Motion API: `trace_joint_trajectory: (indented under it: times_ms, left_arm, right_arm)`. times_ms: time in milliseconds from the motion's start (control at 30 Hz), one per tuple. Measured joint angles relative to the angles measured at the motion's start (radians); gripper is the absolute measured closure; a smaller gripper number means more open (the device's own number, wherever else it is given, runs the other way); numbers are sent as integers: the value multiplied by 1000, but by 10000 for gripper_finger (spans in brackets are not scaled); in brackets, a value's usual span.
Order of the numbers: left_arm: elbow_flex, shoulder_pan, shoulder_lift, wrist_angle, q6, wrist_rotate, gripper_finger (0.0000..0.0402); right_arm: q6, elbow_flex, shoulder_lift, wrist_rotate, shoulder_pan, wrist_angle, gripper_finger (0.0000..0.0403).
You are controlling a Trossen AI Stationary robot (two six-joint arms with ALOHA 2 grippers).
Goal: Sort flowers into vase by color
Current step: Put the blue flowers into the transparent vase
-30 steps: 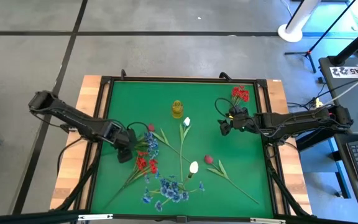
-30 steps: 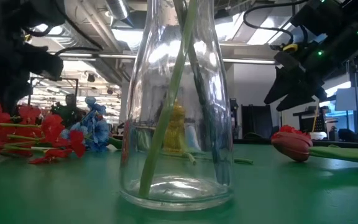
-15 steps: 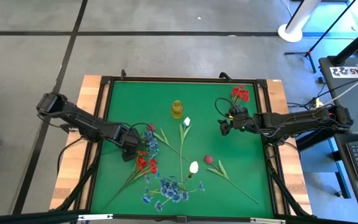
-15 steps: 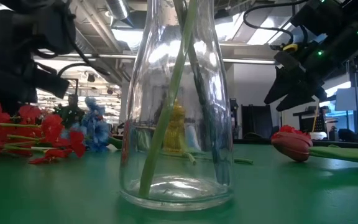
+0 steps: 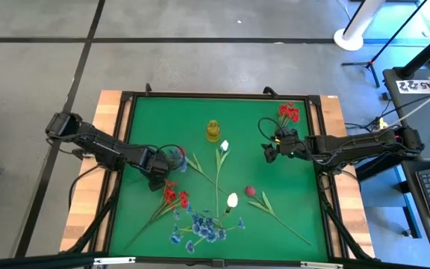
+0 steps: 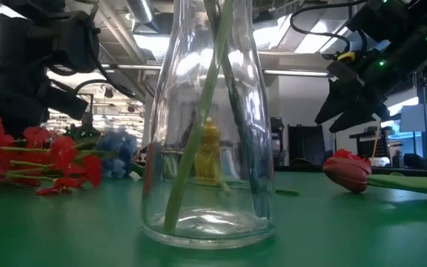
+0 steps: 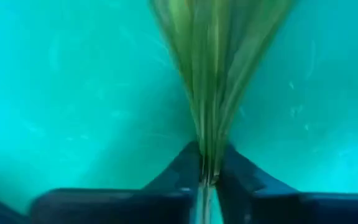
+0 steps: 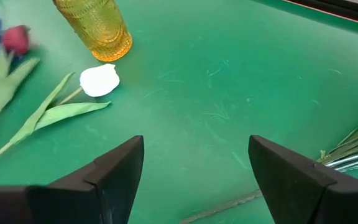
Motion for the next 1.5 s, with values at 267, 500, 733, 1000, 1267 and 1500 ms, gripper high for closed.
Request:
trace_joint_trajectory:
  times_ms: [267, 500, 733, 1000, 1267, 1500]
  left_arm:
    - [157, 4, -76, -139, 1, -143, 382]
    - [296, 3, -193, -160, 54, -226, 389]
    - [338, 3, -311, 121, 247, -311, 390]
    - [339, 31, -308, 618, 583, -205, 391]
    - [339, 177, -211, 862, 648, 37, 391]
    - [339, 263, -90, 986, 618, 190, 391]
  right_arm:
    - [0, 0, 0, 0, 0, 5, 114]
    - [-4, 0, 0, 0, 0, 20, 114]
    - [-151, 0, 0, -89, 0, 281, 114]
    - [-370, 1, 39, -354, 0, 848, 114]
    - [-448, 30, 175, -472, 0, 1184, 114]
    - [-480, 170, 335, -523, 0, 1172, 114]
